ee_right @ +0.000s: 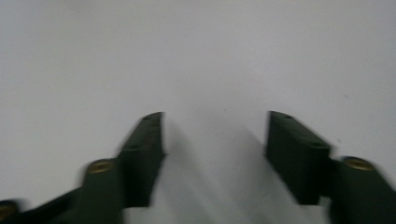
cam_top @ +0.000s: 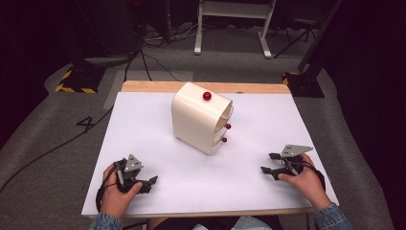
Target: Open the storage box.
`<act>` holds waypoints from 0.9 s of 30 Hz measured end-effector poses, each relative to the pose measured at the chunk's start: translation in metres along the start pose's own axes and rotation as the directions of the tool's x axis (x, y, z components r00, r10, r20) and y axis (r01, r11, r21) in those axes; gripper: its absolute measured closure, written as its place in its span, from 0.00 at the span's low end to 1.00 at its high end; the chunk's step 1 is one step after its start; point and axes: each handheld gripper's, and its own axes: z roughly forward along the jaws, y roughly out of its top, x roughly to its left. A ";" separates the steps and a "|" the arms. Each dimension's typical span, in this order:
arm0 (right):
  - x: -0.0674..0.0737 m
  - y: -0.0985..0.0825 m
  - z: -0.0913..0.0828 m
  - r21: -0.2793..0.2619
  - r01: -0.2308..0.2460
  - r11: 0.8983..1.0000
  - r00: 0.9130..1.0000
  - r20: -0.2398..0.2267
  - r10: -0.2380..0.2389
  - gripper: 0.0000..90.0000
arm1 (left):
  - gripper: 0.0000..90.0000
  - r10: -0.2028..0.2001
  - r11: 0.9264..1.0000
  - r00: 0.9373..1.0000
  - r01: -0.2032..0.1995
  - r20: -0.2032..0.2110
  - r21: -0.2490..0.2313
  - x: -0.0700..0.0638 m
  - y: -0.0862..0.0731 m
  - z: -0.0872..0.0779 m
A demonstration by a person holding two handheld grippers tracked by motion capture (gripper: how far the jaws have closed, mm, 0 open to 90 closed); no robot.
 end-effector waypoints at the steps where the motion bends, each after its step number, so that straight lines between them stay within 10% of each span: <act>1: 0.000 0.000 0.000 0.000 0.000 1.000 1.000 0.000 0.000 0.49 | 0.17 0.000 1.000 1.000 0.000 0.000 0.000 0.000 0.000 0.000; 27: 0.017 0.078 0.010 -0.215 0.029 0.976 0.996 -0.080 -0.047 0.51 | 0.13 0.000 1.000 1.000 0.000 0.021 0.002 0.001 0.000 0.001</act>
